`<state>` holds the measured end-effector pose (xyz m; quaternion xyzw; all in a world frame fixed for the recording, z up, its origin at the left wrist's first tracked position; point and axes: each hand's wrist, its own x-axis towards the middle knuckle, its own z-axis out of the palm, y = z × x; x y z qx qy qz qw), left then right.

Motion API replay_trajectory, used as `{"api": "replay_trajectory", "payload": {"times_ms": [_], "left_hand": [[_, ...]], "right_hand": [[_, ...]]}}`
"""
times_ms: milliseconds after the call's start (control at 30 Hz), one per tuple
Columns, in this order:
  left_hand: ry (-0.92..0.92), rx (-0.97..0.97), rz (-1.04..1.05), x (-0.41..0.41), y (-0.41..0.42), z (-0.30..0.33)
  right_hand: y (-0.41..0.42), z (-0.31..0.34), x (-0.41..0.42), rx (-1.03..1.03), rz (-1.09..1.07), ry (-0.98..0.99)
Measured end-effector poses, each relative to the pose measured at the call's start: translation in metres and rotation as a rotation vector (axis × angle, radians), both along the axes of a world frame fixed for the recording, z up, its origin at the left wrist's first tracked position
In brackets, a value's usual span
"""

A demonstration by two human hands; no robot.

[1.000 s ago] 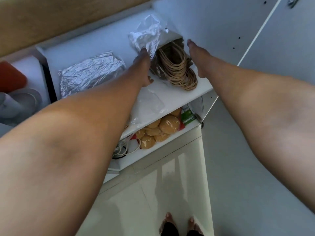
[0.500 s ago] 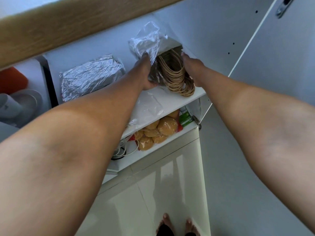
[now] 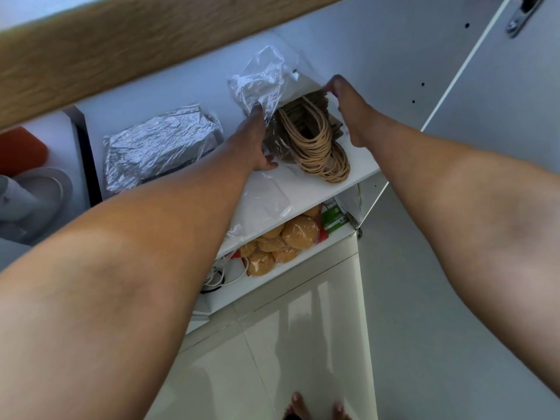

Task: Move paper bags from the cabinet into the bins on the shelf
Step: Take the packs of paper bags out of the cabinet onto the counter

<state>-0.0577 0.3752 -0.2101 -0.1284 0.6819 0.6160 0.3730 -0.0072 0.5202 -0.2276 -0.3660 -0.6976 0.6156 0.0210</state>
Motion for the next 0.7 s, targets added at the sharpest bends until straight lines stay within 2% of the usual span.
{"api": "replay_trajectory", "payload": {"times_ms": [167, 333, 567, 700], "left_hand": [[-0.010, -0.016, -0.103, 0.002, 0.002, -0.001], [-0.036, -0.090, -0.108, 0.012, -0.006, 0.009], [-0.086, -0.149, -0.160, 0.035, -0.011, 0.019], [-0.082, -0.162, -0.273, 0.057, -0.021, 0.032]], "right_hand": [[0.002, -0.005, -0.006, -0.084, -0.092, -0.040], [-0.002, -0.014, 0.013, -0.089, -0.021, -0.110], [-0.017, -0.009, 0.051, -0.278, -0.151, -0.130], [-0.030, -0.013, 0.083, -0.344, -0.261, -0.142]]}}
